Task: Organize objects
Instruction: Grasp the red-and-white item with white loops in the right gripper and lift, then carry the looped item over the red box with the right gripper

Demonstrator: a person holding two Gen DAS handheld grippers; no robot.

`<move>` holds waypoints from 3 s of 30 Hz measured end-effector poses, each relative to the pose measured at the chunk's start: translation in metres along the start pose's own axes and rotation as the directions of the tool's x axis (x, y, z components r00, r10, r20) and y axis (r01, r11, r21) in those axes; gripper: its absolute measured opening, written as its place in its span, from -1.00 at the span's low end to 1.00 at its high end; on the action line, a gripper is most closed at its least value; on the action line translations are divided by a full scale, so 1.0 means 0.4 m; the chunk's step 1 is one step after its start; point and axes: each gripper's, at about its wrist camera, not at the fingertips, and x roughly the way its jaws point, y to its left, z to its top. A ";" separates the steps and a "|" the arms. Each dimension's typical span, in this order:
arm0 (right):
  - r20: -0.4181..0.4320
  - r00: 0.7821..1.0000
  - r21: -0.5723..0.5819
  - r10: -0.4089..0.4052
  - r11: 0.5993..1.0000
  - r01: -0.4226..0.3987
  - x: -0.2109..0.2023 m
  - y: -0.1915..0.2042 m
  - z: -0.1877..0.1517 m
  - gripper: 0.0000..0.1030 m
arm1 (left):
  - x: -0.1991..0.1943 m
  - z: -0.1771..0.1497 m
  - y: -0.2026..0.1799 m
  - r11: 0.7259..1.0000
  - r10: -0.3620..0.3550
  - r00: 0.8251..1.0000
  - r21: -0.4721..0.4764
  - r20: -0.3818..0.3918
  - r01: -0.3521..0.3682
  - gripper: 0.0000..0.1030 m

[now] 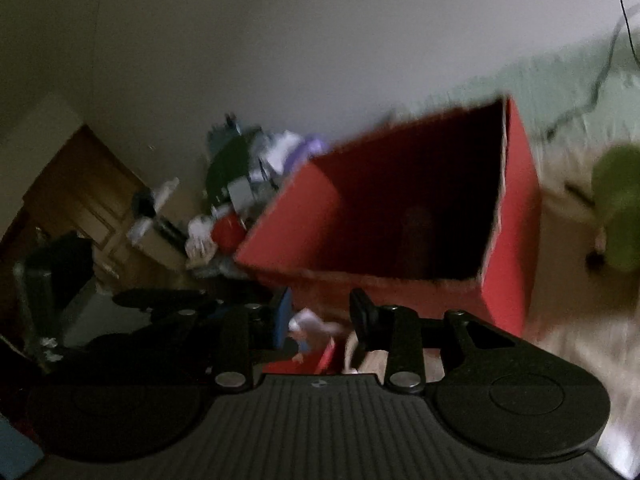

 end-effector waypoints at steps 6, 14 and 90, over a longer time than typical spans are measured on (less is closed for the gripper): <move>-0.135 0.991 0.075 -0.021 0.997 0.031 0.063 -0.024 -0.031 -0.29 | 0.038 -0.042 -0.048 1.000 -0.021 0.998 -0.008 -0.060 0.021 -0.21; -0.284 0.956 0.051 -0.069 0.995 0.087 0.156 -0.010 -0.081 -0.10 | 0.078 -0.066 -0.050 0.999 -0.014 0.994 -0.031 -0.111 0.010 -0.24; 0.008 1.000 -0.041 0.028 0.999 -0.028 0.059 0.100 0.141 -0.40 | -0.108 0.161 0.021 0.976 -0.131 0.972 0.198 0.193 0.092 -0.37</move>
